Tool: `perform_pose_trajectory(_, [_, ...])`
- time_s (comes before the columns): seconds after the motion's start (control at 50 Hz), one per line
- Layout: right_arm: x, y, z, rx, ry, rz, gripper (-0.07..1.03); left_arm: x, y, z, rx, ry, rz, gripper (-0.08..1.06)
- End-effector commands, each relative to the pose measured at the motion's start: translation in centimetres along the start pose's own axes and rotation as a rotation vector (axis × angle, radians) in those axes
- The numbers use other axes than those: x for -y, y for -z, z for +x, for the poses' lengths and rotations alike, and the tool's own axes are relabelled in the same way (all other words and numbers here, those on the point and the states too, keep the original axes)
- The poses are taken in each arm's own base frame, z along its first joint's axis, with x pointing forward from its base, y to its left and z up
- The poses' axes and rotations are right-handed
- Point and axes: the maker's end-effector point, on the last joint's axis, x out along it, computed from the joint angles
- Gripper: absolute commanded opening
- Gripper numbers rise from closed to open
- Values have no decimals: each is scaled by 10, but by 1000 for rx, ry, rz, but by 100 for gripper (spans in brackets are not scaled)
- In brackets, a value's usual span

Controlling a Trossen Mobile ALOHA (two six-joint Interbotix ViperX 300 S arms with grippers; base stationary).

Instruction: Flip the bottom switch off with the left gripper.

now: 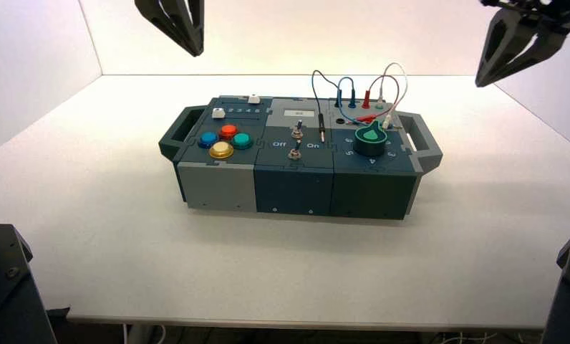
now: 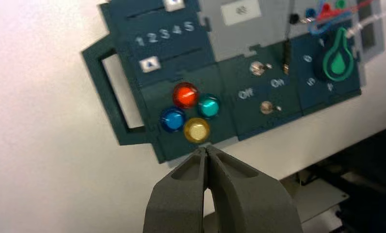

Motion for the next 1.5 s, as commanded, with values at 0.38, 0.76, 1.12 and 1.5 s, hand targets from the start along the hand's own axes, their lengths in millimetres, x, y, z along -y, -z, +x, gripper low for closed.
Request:
perform_pose_trajectory(0.38, [0,-29,16,30,4,8,29,52,-9,7,42,112,34,-3])
perform_pose_trajectory(0.76, [-7,-34,25,3,3,-48,7,111,-13,45,-23,184,49,-3])
perform_pose_trajectory(1.12, [-21,-26,58,-97,1,-103,3,109,-6,67,-81,160,23,-3])
perform_pose_trajectory(1.5, [-27,-40,78,-115,3,-113,0,107,-4,83,-108,143,13,-3])
